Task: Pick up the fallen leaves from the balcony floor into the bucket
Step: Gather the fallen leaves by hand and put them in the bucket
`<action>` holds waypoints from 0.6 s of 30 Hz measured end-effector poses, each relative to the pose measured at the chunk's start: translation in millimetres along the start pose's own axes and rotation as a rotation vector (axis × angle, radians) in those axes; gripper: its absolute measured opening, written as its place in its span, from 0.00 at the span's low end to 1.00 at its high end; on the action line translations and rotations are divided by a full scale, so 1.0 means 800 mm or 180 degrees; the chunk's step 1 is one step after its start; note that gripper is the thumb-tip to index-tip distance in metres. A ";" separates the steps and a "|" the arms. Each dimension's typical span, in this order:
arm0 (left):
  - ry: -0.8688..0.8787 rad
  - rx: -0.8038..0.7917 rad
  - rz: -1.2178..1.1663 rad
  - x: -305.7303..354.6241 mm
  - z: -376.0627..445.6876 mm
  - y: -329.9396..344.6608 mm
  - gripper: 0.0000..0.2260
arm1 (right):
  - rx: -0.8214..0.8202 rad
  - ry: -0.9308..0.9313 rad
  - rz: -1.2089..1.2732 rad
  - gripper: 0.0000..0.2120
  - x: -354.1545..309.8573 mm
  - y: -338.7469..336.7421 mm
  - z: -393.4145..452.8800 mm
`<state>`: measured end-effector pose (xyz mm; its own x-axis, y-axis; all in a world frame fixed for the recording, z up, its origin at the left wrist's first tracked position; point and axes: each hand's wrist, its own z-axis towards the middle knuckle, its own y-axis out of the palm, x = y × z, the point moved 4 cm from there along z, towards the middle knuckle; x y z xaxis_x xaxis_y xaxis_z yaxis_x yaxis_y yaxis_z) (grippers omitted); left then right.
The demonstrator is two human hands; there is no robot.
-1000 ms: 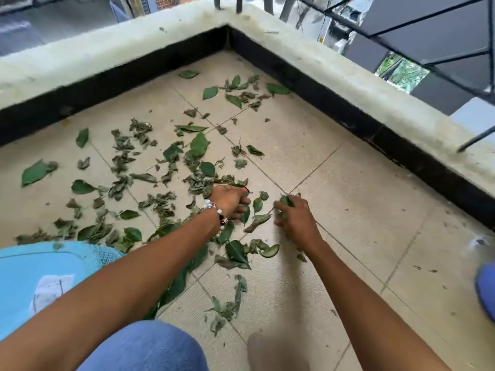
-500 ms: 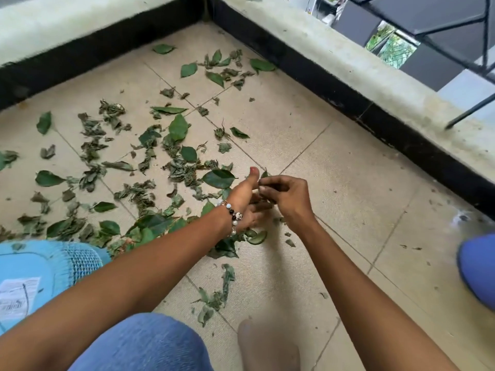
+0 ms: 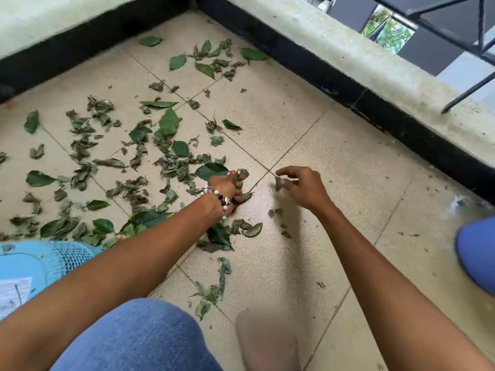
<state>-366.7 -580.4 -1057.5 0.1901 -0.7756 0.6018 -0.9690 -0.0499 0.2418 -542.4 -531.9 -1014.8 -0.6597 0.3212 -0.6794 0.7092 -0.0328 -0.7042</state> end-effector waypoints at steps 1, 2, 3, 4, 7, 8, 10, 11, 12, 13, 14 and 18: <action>0.0020 -0.0023 0.0012 -0.001 0.001 -0.003 0.17 | -0.0145 -0.0164 -0.0505 0.13 0.004 0.010 0.002; 0.0035 -0.0038 0.0032 -0.002 0.000 -0.004 0.17 | -0.0340 -0.0365 -0.0858 0.15 0.010 0.024 0.003; 0.0049 -0.0034 0.0057 -0.004 0.000 -0.005 0.18 | -0.0546 -0.0487 -0.1114 0.17 0.016 0.040 0.000; 0.0067 -0.0033 0.0064 -0.005 -0.001 -0.003 0.18 | -0.0689 -0.0522 -0.1342 0.19 0.021 0.053 -0.004; 0.0089 -0.0041 0.0044 -0.005 -0.001 0.003 0.21 | -0.0616 -0.0859 -0.1633 0.24 0.023 0.067 -0.025; 0.0065 -0.0044 0.0047 -0.006 -0.001 0.005 0.23 | -0.0631 -0.1020 -0.1640 0.23 0.022 0.067 -0.032; 0.0004 -0.0092 0.0061 -0.008 -0.002 0.010 0.26 | -0.0808 -0.1274 -0.1725 0.23 0.026 0.063 -0.047; -0.0022 -0.0127 0.0076 -0.010 -0.003 0.012 0.27 | -0.0936 -0.1351 -0.1799 0.24 0.029 0.060 -0.054; -0.0049 -0.0158 0.0112 -0.012 -0.005 0.016 0.27 | -0.1081 -0.1379 -0.1879 0.26 0.035 0.058 -0.061; -0.0069 -0.0166 0.0157 -0.015 -0.006 0.019 0.27 | -0.1243 -0.1381 -0.1955 0.28 0.039 0.056 -0.068; -0.0086 -0.0160 0.0194 -0.017 -0.008 0.021 0.27 | -0.1353 -0.1390 -0.2018 0.29 0.042 0.056 -0.075; -0.0125 -0.0092 0.0242 -0.018 -0.006 0.026 0.24 | -0.1137 -0.1288 -0.1804 0.22 0.050 0.050 -0.088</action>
<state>-389.2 -567.6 -1057.5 0.1094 -0.8005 0.5892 -0.9754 0.0277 0.2188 -522.9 -453.6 -1055.6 -0.9358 -0.1742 -0.3066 0.2288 0.3616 -0.9038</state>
